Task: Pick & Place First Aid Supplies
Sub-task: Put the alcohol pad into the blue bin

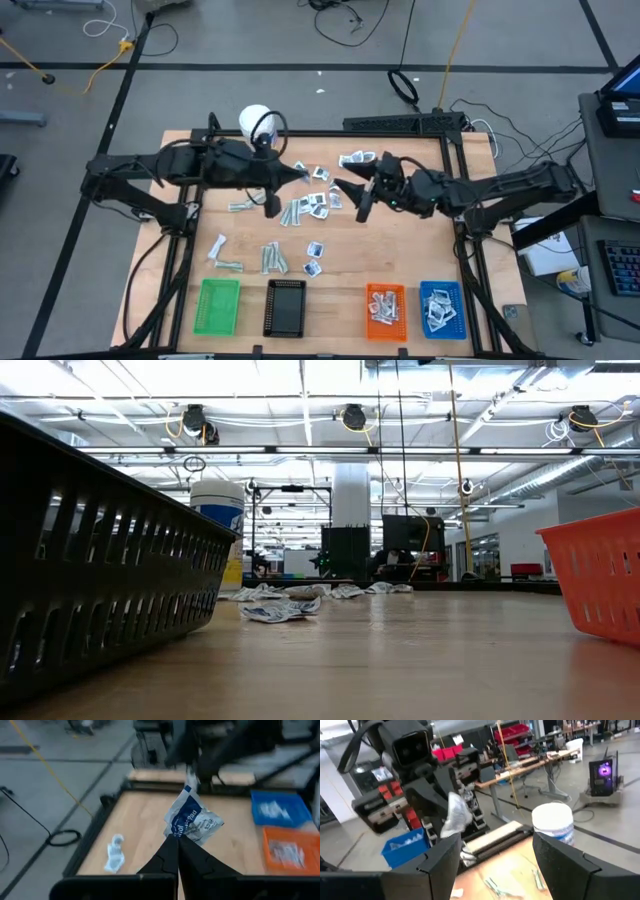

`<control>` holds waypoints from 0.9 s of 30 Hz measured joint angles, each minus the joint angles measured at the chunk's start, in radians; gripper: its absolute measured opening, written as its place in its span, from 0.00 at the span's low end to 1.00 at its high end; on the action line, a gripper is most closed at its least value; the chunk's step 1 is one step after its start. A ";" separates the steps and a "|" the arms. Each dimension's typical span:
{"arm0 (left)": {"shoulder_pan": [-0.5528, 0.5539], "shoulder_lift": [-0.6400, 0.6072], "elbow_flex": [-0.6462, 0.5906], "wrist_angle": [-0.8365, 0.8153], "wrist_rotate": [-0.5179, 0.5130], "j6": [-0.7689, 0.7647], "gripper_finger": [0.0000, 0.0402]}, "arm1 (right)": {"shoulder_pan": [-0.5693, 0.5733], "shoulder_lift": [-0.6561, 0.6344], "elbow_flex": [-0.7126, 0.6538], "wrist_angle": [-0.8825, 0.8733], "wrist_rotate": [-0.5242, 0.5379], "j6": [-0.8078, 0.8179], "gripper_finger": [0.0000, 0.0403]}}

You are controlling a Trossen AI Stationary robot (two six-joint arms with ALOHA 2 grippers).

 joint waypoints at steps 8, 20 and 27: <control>-0.019 0.098 0.000 0.169 -0.025 0.001 0.00 | 0.000 0.026 0.000 0.042 -0.027 -0.005 0.60; -0.047 0.165 0.000 0.217 -0.029 -0.021 0.00 | -0.032 0.038 0.000 -0.011 -0.128 0.105 0.58; -0.053 0.164 0.000 0.215 -0.030 -0.023 0.00 | -0.032 0.038 0.000 -0.021 -0.133 0.116 0.28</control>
